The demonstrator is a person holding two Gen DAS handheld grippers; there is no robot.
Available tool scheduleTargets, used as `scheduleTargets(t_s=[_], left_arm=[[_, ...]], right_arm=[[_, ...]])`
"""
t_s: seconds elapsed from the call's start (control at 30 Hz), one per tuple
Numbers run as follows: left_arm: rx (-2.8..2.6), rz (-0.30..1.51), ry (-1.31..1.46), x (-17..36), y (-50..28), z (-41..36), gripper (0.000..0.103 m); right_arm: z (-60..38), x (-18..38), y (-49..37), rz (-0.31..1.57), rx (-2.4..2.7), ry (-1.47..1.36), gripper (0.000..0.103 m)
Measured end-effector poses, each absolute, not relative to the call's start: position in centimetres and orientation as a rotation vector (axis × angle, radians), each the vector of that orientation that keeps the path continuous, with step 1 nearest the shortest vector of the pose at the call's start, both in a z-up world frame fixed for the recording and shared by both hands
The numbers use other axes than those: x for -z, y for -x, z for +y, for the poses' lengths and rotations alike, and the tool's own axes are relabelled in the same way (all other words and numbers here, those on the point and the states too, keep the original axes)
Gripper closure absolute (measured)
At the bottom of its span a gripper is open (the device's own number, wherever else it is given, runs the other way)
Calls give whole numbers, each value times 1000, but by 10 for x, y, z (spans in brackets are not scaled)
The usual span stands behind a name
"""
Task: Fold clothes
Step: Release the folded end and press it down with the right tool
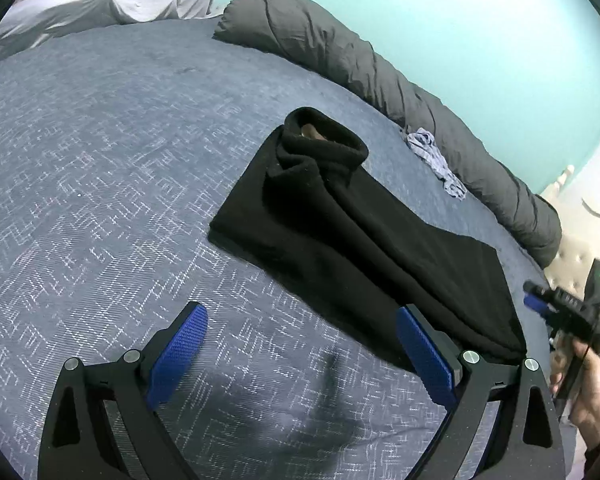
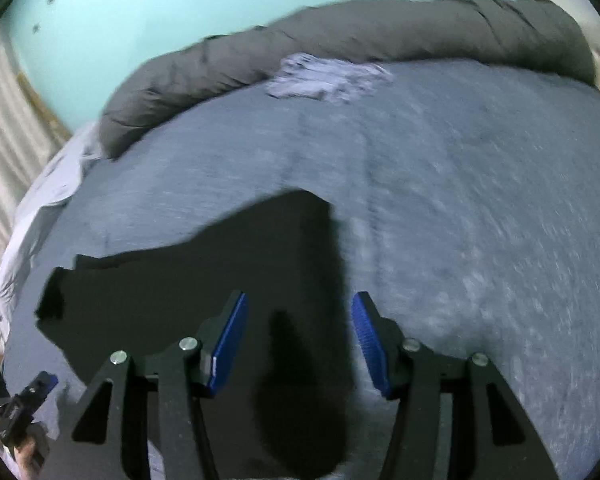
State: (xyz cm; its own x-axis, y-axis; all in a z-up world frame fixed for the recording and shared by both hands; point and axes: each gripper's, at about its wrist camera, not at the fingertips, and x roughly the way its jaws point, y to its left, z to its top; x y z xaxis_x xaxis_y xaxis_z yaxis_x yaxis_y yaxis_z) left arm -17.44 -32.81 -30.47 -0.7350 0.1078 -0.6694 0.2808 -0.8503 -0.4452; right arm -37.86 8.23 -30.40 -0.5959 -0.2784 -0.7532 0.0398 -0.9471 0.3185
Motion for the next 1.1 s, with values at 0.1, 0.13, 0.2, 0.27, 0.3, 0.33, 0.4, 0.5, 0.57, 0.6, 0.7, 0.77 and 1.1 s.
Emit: scheduleTargets(t_s=[0.1, 0.13, 0.2, 0.27, 0.3, 0.33, 0.4, 0.5, 0.57, 0.6, 0.7, 0.77, 1.1], left_arm=[[2721, 812, -1108, 306, 177, -325, 6], [2721, 808, -1112, 306, 178, -324, 6], [2723, 801, -1119, 307, 180, -322, 6], [2725, 796, -1125, 308, 181, -321, 6], [2725, 795, -1126, 308, 181, -321, 6], [2724, 794, -1128, 308, 182, -321, 6], [2724, 794, -1132, 309, 182, -321, 6], [2722, 793, -1133, 310, 183, -321, 6], [2722, 795, -1130, 309, 183, -322, 6], [2722, 796, -1129, 309, 184, -322, 6], [2726, 790, -1130, 309, 183, -319, 6], [2728, 789, -1131, 309, 182, -318, 6], [2734, 773, -1139, 308, 183, -313, 6]], right_arm=[[95, 320, 379, -480, 2555, -1354, 35], [97, 327, 380, -503, 2520, -1373, 35], [95, 333, 380, -540, 2473, -1382, 35], [92, 341, 382, -569, 2425, -1400, 35], [89, 345, 384, -581, 2400, -1412, 35], [87, 350, 386, -591, 2377, -1424, 36], [83, 354, 386, -600, 2363, -1421, 53], [80, 345, 382, -597, 2367, -1370, 80], [78, 336, 379, -587, 2373, -1329, 84], [77, 331, 377, -584, 2377, -1309, 85], [87, 306, 374, -599, 2402, -1251, 87], [94, 290, 372, -609, 2417, -1214, 87], [131, 312, 362, -618, 2465, -1328, 88]])
